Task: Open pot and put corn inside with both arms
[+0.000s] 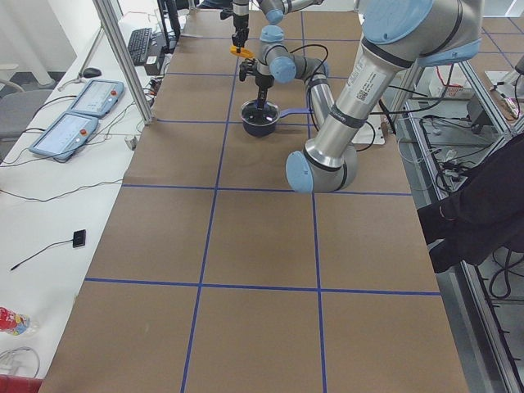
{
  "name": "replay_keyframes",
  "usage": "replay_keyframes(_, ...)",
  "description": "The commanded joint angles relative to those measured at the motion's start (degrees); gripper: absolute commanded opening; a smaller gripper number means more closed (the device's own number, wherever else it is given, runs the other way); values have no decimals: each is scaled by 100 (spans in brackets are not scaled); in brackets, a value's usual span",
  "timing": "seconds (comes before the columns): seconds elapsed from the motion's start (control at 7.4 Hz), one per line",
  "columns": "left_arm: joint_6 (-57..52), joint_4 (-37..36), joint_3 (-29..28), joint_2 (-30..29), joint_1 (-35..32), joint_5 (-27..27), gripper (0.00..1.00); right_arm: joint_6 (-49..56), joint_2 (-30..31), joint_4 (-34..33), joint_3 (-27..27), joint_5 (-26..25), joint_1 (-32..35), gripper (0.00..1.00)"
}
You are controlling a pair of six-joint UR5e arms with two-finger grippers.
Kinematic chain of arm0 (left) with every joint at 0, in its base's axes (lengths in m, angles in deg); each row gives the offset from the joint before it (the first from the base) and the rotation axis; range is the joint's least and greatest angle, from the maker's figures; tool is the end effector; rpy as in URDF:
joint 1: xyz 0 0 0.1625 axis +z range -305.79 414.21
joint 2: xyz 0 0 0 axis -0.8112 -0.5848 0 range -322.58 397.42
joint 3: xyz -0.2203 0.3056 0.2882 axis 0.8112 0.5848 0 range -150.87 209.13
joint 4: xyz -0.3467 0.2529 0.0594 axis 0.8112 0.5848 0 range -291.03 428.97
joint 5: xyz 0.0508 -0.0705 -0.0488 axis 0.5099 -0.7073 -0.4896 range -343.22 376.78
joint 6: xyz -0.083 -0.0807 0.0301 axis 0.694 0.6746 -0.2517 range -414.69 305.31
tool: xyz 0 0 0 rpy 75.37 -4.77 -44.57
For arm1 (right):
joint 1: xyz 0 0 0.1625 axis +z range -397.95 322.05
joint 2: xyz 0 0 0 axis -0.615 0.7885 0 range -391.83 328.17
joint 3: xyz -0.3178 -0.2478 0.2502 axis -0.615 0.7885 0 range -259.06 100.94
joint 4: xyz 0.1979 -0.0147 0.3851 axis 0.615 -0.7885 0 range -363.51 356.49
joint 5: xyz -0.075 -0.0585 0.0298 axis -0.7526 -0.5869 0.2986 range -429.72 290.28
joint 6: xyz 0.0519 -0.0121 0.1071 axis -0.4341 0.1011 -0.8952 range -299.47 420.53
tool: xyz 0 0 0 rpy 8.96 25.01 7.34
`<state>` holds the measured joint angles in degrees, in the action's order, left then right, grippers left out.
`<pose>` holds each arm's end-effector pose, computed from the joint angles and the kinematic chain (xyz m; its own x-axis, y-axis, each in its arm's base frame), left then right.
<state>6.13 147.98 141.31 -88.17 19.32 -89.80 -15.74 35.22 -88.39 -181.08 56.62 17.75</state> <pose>0.4745 -0.4519 0.2054 0.6746 0.0994 -0.7314 0.0558 0.9812 0.1848 -0.3210 -0.5813 0.3726 0.5257 0.4313 0.7332 -0.3353 0.8972 -0.2874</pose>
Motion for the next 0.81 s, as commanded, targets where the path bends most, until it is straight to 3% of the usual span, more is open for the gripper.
replay_keyframes(0.0,-577,707,94,856,-421,-301,56,-492,-647,-379,6,-91,-295,31)
replay_keyframes(0.41,-1596,1467,14,1886,-1019,-723,55,-635,-1280,-862,67,-870,-1049,31)
replay_keyframes(0.68,-2168,2569,-405,2589,-1510,-1187,55,-1089,-1728,-996,181,-1154,-1437,31)
